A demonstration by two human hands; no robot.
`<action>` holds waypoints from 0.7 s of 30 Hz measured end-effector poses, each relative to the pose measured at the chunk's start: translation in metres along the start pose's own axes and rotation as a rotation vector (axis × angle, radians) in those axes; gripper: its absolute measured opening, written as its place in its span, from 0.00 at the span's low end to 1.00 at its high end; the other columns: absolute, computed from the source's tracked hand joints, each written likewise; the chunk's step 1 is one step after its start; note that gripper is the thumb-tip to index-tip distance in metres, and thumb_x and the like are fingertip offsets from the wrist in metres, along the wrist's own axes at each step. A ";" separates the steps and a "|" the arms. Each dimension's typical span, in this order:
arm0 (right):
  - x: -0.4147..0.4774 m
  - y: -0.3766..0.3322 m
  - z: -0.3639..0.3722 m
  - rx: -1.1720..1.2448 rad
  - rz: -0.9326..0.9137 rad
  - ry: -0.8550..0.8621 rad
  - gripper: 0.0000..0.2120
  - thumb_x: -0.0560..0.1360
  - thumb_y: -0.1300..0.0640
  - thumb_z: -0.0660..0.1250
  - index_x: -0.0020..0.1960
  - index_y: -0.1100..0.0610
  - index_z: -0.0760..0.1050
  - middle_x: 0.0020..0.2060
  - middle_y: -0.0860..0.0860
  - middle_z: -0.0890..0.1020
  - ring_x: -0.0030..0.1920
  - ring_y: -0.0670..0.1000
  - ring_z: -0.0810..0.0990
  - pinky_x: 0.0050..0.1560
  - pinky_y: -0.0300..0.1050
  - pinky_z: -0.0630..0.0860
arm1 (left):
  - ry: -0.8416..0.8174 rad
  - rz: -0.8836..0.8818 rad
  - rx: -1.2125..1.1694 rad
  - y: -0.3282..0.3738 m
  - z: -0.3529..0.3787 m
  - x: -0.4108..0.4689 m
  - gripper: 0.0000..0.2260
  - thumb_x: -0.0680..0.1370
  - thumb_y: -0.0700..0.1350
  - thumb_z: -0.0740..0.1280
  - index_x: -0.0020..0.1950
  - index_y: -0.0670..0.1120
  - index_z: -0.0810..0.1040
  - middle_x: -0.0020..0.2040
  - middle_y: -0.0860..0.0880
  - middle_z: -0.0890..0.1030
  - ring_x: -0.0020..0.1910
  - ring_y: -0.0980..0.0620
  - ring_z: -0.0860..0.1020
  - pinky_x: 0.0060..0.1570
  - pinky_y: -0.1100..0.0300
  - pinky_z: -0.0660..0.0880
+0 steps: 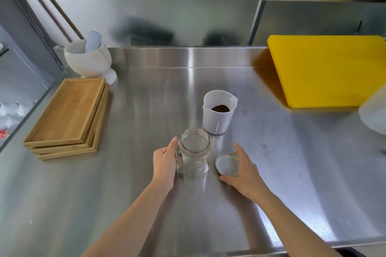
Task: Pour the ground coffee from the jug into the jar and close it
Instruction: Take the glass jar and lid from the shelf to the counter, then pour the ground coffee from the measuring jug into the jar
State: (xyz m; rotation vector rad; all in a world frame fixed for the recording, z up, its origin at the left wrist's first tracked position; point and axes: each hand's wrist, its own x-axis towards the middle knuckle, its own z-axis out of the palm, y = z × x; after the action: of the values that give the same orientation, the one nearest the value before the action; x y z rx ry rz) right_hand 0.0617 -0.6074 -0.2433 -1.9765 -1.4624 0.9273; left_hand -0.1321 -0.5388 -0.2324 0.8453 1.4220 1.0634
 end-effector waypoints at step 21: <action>0.034 -0.026 -0.023 0.086 -0.216 -0.084 0.36 0.69 0.54 0.75 0.70 0.45 0.60 0.64 0.42 0.68 0.64 0.44 0.67 0.62 0.40 0.65 | -0.011 0.105 0.054 0.007 -0.008 0.013 0.19 0.78 0.47 0.63 0.28 0.44 0.64 0.25 0.52 0.64 0.29 0.52 0.62 0.33 0.58 0.60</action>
State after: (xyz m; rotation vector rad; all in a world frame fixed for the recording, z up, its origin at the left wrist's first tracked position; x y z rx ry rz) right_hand 0.0699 -0.5676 -0.2166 -1.6980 -1.6173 0.9695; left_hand -0.1417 -0.5253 -0.2305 0.9721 1.4153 1.1020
